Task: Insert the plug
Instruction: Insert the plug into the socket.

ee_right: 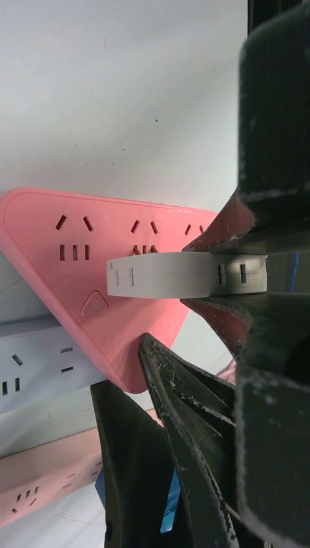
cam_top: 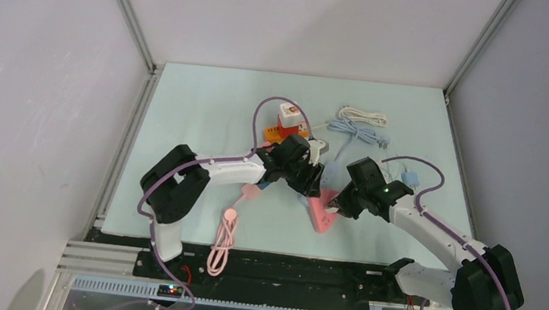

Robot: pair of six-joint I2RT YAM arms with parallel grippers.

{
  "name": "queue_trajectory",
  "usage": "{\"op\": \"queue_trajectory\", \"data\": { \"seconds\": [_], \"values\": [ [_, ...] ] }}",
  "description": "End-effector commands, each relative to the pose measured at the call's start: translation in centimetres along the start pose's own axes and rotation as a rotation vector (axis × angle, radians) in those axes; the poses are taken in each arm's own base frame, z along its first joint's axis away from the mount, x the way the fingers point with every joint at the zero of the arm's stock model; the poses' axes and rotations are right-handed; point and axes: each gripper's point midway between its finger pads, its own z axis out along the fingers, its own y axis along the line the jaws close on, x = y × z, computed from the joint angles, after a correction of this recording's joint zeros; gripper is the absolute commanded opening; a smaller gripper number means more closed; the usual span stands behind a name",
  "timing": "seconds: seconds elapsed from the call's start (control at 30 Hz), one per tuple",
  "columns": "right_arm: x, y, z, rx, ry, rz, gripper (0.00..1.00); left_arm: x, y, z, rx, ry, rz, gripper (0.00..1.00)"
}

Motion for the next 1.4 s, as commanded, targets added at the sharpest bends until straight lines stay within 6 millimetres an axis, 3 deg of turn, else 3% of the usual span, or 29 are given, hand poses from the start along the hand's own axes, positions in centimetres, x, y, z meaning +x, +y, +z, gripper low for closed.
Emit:
{"op": "queue_trajectory", "data": {
  "seconds": [0.0,0.5,0.83,1.23,1.37],
  "values": [
    [-0.7,-1.2,0.2,0.051,-0.054,0.016,0.0,5.9,1.9,2.1,-0.054,0.178,-0.001,0.0],
    [-0.1,-2.7,-0.6,0.015,-0.025,-0.021,0.0,6.4,2.1,2.4,-0.059,0.197,-0.016,0.0],
    [-0.7,-2.4,-1.8,0.008,-0.042,-0.02,0.0,6.4,2.2,2.5,-0.065,0.202,-0.016,0.0],
    [0.1,-4.3,-1.5,0.071,-0.005,-0.041,0.0,6.7,2.3,2.6,-0.069,0.213,-0.013,0.0],
    [0.4,-3.6,-1.4,0.032,0.015,-0.057,0.0,6.7,2.1,2.6,-0.059,0.214,-0.009,0.0]
  ]
}}
